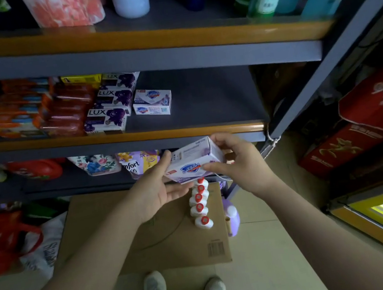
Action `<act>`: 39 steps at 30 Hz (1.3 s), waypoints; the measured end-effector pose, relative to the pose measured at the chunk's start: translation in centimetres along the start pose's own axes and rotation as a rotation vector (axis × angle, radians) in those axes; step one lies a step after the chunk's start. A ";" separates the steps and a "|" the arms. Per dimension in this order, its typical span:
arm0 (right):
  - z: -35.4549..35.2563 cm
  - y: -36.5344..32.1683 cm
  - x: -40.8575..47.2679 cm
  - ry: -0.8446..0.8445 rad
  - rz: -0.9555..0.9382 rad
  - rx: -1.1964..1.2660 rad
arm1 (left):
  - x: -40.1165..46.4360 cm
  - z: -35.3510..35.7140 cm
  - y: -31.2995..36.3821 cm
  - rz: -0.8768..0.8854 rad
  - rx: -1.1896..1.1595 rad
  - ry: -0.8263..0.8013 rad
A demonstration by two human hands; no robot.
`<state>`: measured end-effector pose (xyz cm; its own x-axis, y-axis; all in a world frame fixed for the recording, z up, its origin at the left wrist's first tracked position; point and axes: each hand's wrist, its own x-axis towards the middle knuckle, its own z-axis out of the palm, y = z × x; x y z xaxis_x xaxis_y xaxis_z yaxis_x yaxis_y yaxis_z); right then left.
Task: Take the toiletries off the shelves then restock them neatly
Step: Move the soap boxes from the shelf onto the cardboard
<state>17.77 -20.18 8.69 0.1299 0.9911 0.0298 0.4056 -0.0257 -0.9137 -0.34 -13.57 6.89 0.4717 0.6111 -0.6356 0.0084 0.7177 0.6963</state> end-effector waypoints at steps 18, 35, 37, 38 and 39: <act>-1.8 4.0 -3.6 -0.206 0.348 0.676 | -3.1 1.0 -3.9 0.688 0.903 -0.019; 6.2 8.4 -1.7 -0.252 -0.002 -0.262 | 1.3 -8.4 -6.3 0.360 0.750 0.147; 7.4 10.6 -0.9 -0.196 0.097 -0.304 | 3.6 -10.6 -7.8 0.344 0.877 0.198; 7.9 11.6 -0.5 -0.177 0.139 -0.325 | 5.0 -11.8 -8.8 0.326 0.915 0.227; 8.4 12.6 -0.1 -0.176 0.165 -0.347 | 6.6 -12.8 -9.9 0.302 0.932 0.250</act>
<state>15.24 -19.54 -6.21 0.0750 0.9763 -0.2028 0.6771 -0.1992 -0.7084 -8.61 -12.33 -8.47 0.3701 0.8534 -0.3671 0.6550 0.0405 0.7545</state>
